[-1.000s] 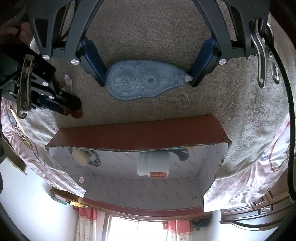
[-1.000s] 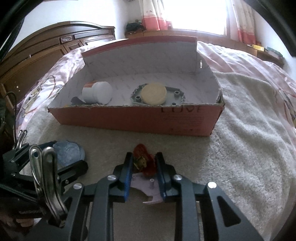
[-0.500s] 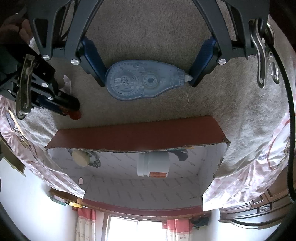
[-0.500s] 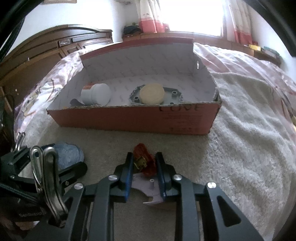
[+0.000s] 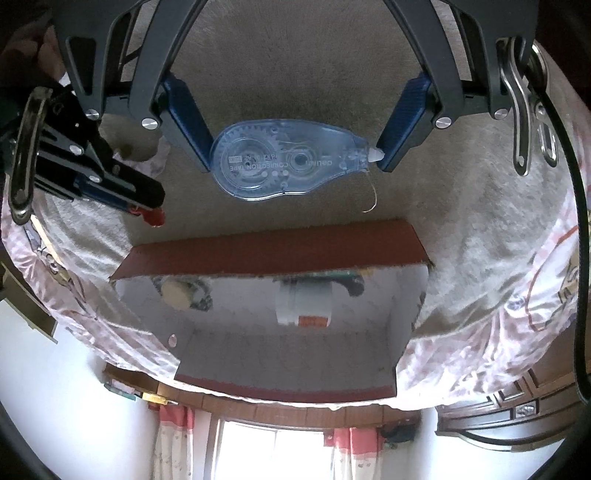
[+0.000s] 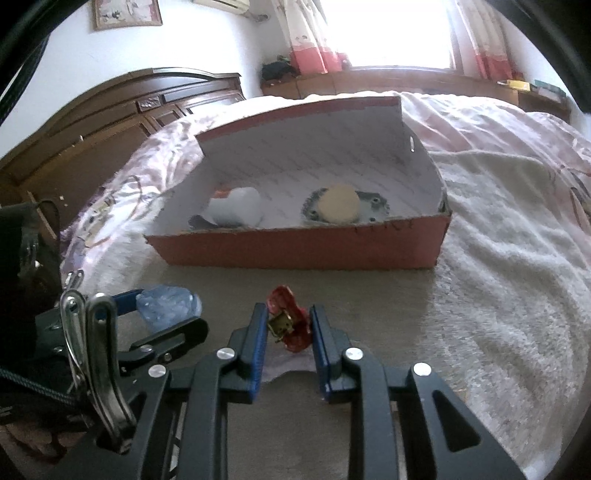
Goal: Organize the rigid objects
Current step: 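Carry the tape dispenser and red toy over the open box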
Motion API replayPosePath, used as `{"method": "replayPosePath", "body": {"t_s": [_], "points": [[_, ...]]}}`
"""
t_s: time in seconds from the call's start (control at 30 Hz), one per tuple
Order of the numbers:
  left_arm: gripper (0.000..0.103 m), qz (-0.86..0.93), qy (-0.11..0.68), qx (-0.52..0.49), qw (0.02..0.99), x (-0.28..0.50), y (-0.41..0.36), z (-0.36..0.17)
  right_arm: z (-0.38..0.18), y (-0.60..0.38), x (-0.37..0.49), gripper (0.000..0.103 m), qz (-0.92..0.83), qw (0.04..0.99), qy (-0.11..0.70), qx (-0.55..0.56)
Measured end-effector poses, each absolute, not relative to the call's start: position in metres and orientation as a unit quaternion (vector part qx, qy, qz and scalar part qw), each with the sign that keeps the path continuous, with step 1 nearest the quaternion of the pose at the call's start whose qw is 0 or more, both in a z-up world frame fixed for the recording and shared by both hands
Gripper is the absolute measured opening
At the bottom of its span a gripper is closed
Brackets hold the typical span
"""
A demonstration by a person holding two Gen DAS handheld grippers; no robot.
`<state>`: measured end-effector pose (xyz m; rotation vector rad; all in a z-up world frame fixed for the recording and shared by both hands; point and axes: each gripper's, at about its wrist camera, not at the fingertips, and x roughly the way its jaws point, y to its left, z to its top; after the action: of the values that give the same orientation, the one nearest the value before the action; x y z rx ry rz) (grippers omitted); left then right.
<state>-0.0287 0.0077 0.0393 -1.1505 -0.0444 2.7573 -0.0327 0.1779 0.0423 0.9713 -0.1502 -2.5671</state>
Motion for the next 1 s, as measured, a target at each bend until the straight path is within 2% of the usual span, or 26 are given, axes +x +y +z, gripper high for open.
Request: {"method": "replayPosePath", "body": {"t_s": [0.33,1.0], "points": [[0.089,0.932,-0.02,-0.352,0.085,-0.028,0.001,0.069,0.065,0.177,-0.023,0.024,-0.919,0.217,-0.07,0.322],[0.089,0.94,-0.007,-0.328,0.088,-0.068,0.007,0.098,0.092,0.193,-0.053,0.024,-0.931,0.197,-0.075,0.298]]}}
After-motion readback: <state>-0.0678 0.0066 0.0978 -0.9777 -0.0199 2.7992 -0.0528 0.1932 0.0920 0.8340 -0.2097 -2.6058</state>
